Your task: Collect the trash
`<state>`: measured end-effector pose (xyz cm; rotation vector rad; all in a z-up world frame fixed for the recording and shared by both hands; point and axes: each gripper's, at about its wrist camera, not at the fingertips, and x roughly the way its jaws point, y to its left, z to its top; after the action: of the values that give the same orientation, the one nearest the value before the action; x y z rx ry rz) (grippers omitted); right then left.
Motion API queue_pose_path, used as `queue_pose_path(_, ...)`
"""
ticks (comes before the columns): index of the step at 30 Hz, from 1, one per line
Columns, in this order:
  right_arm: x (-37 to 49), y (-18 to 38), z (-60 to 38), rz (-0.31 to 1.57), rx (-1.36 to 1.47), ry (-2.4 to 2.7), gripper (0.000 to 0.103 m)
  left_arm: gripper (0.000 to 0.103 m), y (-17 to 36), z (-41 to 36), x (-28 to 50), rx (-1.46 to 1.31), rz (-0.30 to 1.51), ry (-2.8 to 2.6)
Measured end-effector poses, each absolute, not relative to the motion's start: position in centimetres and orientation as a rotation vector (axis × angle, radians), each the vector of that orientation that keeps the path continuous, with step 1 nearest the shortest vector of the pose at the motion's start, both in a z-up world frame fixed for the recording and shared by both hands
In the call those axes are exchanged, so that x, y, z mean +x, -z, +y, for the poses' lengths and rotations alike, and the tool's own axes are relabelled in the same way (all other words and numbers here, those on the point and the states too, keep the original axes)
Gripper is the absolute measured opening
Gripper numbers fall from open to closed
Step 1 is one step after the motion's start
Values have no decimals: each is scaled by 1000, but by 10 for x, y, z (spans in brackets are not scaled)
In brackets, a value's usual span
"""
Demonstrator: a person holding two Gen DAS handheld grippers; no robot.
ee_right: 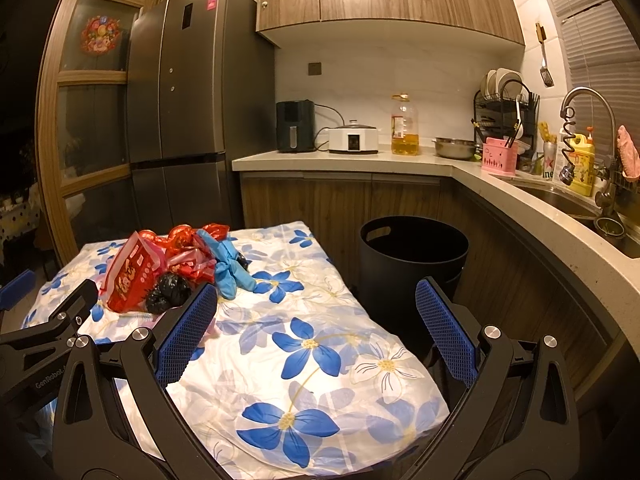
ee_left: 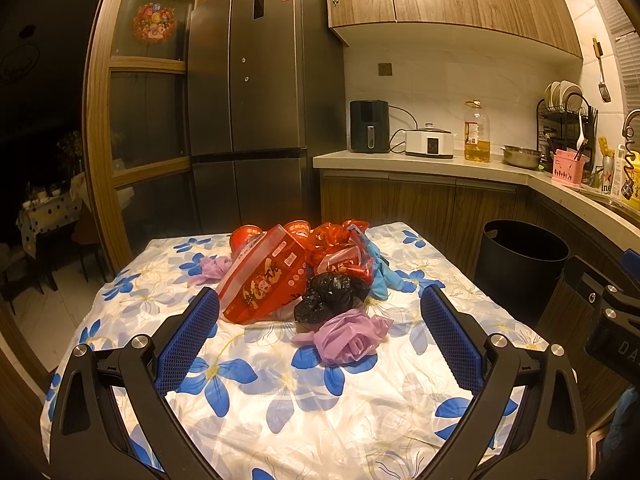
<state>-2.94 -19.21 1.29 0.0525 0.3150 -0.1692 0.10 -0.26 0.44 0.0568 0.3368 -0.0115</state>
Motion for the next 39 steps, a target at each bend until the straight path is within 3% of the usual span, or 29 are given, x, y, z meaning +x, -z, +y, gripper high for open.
queue_pose_path(39, -16, 3, -186, 357, 43, 158, 98, 97, 5, 11, 9, 24, 366, -1)
